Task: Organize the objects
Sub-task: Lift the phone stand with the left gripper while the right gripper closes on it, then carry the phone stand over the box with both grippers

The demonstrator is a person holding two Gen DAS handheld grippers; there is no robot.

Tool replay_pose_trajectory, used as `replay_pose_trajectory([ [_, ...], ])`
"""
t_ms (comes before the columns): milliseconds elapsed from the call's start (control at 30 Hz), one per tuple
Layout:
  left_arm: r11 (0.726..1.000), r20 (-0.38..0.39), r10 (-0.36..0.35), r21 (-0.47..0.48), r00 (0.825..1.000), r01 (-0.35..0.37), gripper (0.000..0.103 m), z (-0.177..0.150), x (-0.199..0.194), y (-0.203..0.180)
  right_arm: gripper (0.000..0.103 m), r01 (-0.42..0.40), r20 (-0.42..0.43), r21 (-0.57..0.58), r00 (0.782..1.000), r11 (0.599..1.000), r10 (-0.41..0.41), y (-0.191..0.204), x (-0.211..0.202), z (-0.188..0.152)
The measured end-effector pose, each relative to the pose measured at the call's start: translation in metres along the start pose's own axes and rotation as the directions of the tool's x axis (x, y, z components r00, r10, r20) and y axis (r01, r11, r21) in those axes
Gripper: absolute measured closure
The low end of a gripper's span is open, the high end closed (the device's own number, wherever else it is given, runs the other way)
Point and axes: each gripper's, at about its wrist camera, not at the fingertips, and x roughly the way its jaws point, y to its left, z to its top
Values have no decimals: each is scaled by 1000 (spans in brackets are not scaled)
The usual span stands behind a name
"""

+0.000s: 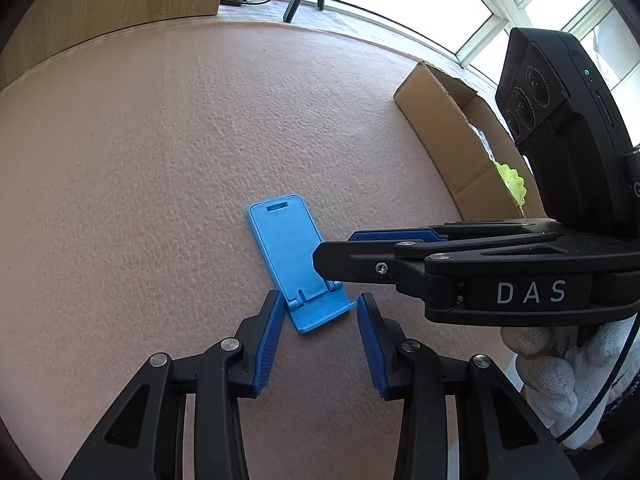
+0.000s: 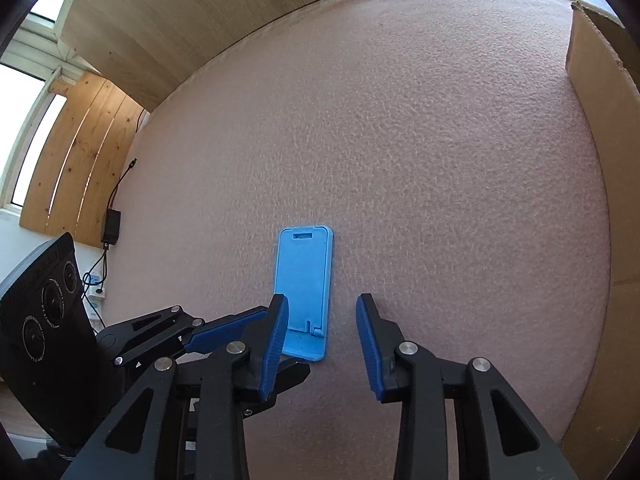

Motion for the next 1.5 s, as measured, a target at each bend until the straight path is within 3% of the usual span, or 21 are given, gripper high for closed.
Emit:
replay_pose_trajectory([
  [133, 1000, -1, 5, 0, 1000, -5, 63, -1, -2, 0, 88, -9, -22, 3, 1000, 1000, 9, 0, 5, 1],
  [233, 1000, -2, 14, -2, 1000, -14, 70, -2, -6, 3, 90, -6, -27, -11, 1000, 1000, 6, 2, 6, 0],
  [500, 1000, -4, 23, 20, 1000, -23, 72, 1, -11, -3, 91, 14, -10, -18, 1000, 1000, -15, 5, 4, -1],
  [833, 996, 40, 8, 89, 999, -12, 72, 17, -33, -29, 91, 32, 75, -3, 997, 999, -31, -3, -31, 0],
  [1167, 979, 83, -41, 202, 996, 23, 72, 63, -25, -93, 91, 55, 198, 45, 978, 997, -63, -23, -89, 10],
  [1500, 945, 60, -108, 317, 992, 83, 72, 100, 3, -162, 90, 101, 284, 135, 949, 986, -136, -71, -142, 10],
])
